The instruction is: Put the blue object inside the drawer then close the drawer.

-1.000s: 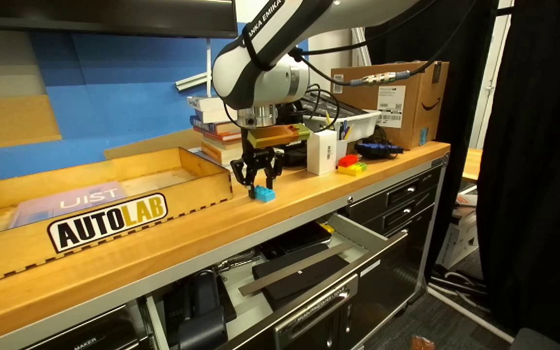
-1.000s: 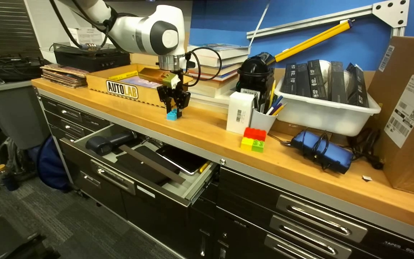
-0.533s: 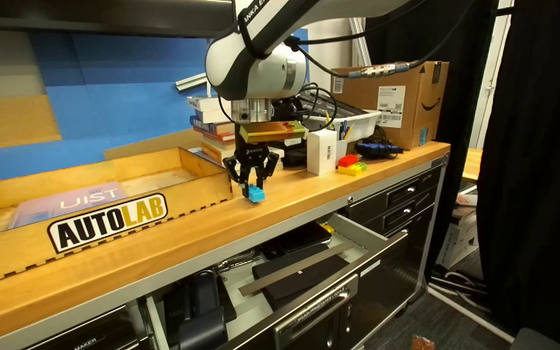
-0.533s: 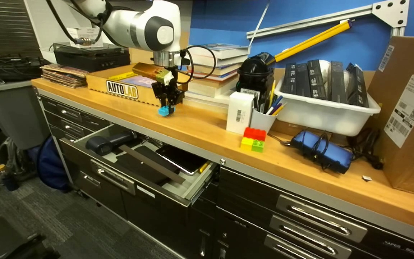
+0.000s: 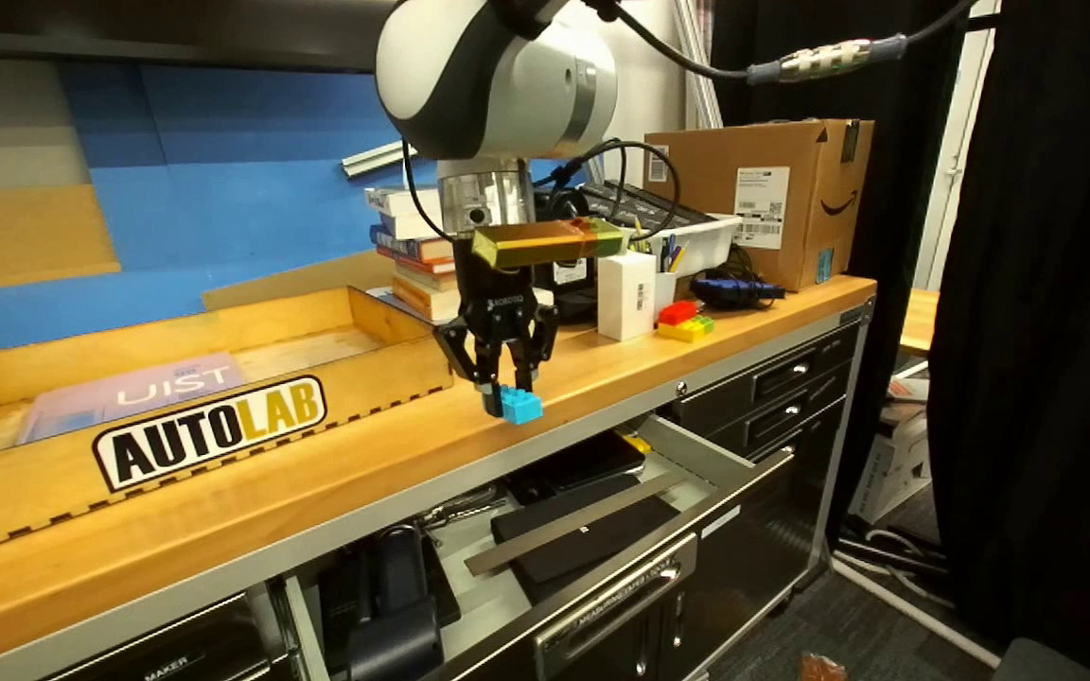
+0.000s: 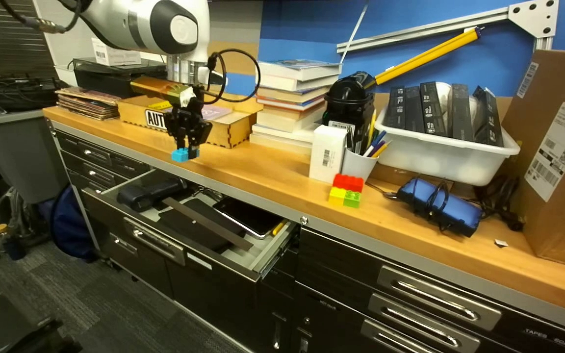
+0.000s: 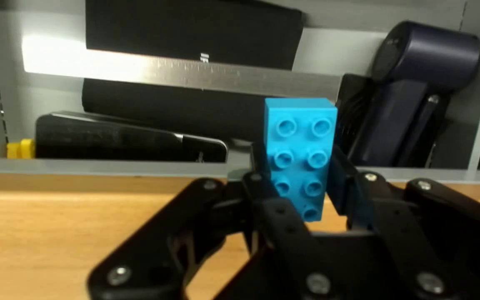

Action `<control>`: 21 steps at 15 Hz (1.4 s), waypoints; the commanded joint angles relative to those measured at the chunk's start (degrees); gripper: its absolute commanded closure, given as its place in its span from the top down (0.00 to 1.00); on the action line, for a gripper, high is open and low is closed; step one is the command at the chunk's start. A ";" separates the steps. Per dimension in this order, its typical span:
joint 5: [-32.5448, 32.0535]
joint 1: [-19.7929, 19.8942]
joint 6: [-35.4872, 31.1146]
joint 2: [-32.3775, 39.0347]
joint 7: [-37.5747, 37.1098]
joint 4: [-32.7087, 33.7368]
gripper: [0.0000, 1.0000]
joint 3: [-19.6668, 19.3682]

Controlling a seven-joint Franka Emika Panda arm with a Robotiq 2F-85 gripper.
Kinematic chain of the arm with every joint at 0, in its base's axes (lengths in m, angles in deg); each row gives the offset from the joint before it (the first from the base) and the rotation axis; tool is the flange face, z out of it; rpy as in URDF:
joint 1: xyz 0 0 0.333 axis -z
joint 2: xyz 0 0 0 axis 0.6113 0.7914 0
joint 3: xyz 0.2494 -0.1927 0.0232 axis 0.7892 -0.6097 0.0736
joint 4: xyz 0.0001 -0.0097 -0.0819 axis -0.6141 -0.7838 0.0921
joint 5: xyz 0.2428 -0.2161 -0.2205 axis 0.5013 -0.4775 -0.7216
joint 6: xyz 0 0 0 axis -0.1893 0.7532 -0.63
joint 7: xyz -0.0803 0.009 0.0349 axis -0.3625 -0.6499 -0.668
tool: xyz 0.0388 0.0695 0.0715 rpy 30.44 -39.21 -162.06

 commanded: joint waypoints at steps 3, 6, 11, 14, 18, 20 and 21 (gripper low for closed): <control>-3.46 -0.45 -10.01 -3.67 -3.13 -12.02 0.17 -0.46; -3.35 -0.63 -17.96 -1.46 -5.40 -14.50 0.17 -0.42; -3.13 -1.08 -22.33 1.51 -6.71 -16.58 0.18 -0.55; -2.32 -1.32 -22.41 2.19 -7.26 -16.55 0.62 -0.41; -1.79 -0.78 -23.55 1.07 -8.77 -18.59 0.90 -1.08; -1.51 -0.37 -23.92 0.13 -9.49 -20.32 1.00 -1.69; -2.04 -0.36 -24.22 -0.57 -10.43 -21.51 1.00 -2.24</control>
